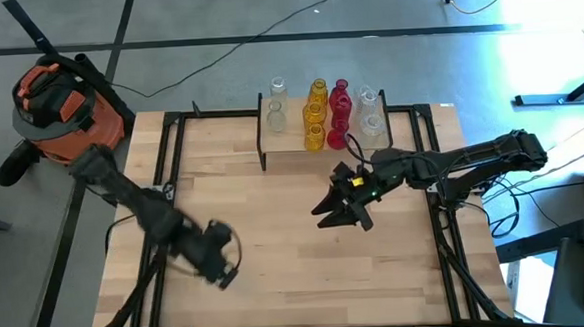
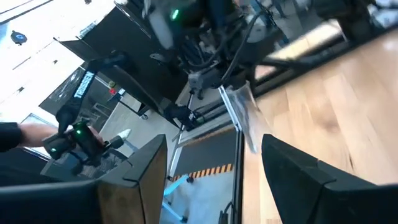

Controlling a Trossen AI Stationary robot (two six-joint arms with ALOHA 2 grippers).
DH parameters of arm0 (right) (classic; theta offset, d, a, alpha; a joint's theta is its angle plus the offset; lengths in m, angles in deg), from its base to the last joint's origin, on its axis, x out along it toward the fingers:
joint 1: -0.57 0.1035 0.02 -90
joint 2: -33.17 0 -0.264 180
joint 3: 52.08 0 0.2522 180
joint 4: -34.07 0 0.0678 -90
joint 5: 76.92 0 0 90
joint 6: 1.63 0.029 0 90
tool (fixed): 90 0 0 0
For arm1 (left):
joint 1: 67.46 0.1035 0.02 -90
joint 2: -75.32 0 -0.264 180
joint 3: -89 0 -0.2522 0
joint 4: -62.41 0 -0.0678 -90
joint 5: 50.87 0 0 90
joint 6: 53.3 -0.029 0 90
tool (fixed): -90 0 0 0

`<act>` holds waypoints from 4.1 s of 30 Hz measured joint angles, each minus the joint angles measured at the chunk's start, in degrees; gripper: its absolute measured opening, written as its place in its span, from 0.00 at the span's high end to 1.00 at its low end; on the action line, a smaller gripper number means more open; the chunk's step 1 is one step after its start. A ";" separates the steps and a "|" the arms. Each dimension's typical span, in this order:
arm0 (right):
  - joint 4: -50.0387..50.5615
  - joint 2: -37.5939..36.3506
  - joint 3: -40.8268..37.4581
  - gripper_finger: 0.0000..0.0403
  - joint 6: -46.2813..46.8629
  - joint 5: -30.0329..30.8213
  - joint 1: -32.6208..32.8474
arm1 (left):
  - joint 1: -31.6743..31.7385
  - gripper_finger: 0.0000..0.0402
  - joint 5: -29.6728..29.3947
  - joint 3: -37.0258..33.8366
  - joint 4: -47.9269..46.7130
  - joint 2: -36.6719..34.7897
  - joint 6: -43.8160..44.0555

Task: Sort vases onto shelf
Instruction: Put the transparent vase on the shelf aligned with the other transparent vase

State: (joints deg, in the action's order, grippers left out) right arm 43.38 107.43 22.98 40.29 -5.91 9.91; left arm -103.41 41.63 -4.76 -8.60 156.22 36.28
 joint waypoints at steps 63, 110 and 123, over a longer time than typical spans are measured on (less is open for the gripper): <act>32.69 22.75 34.45 0.46 -40.43 20.75 -5.25 | 38.02 0.96 -2.80 55.38 -32.04 24.13 -61.91; 24.14 27.15 32.87 0.67 -31.19 29.95 -2.81 | 42.29 0.58 2.52 55.73 -32.62 13.48 -72.33; -17.91 30.26 19.76 0.67 -30.74 80.36 2.31 | 43.04 0.59 -19.53 55.70 -32.77 -7.10 -64.28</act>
State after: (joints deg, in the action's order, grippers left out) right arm 25.46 137.70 42.74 9.55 74.46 12.22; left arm -60.37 22.10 50.94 -41.37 149.12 -27.99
